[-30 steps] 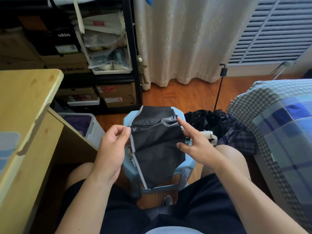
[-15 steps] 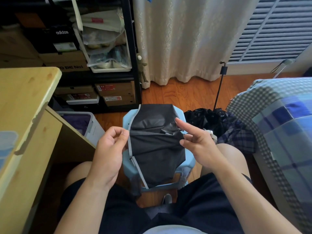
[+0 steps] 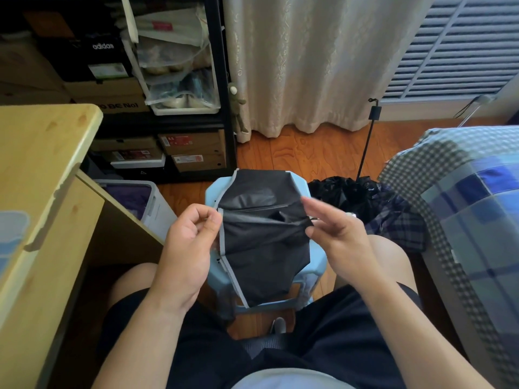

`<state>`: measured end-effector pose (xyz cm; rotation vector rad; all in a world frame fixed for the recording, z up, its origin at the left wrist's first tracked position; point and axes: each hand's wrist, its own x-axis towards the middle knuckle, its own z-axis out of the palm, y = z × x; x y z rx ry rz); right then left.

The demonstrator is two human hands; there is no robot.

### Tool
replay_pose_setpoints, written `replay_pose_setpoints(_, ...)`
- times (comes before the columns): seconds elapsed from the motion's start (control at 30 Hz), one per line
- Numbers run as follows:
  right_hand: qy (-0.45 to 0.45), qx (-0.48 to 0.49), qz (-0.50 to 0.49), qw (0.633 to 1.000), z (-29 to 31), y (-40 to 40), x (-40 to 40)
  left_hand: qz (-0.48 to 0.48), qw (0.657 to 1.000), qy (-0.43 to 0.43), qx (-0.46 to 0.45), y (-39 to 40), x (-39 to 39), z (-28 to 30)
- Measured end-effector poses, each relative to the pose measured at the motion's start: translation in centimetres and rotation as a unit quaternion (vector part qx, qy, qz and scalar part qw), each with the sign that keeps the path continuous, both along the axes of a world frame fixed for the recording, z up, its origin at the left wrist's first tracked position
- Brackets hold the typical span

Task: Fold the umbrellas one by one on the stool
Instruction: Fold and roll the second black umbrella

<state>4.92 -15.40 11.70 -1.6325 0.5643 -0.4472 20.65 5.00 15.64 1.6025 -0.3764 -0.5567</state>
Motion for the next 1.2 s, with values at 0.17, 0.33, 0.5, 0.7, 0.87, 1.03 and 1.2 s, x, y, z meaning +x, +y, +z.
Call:
replay_pose_setpoints(0.17, -0.065, 0.116, -0.053, 0.99, 1.0, 0.7, -0.1, -0.014, 0.999, -0.032, 0.004, 0.0, -0.2, 0.3)
replay_pose_setpoints(0.33, 0.019, 0.129, -0.098, 0.987, 1.3, 0.7, 0.4, -0.054, 0.997, -0.062, 0.014, -0.2, -0.8, 0.5)
replay_pose_setpoints(0.5, -0.043, 0.13, -0.11, 0.984, 1.5, 0.4, 0.4, -0.059, 0.993, -0.088, 0.047, 0.0, -1.0, 0.6)
replay_pose_setpoints(0.7, -0.079, 0.179, -0.11, 0.975, 1.0, 0.8, -0.4, -0.032, 0.993, -0.096, 0.055, 0.1, -1.1, 0.7)
replay_pose_setpoints(0.87, -0.077, 0.143, -0.033, 0.986, 0.8, 0.7, -1.1, -0.023, 0.996, -0.079, 0.041, 0.2, -1.2, 0.3)
replay_pose_setpoints(1.03, -0.091, 0.071, -0.05, 0.992, 0.7, 0.7, -1.2, -0.01, 0.997, -0.072, 0.03, 0.1, -1.1, 0.0)
replay_pose_setpoints(1.2, -0.093, 0.089, -0.042, 0.991, 0.6, 1.0, -0.9, -0.015, 0.998, -0.051, 0.023, 0.2, -1.0, -0.4)
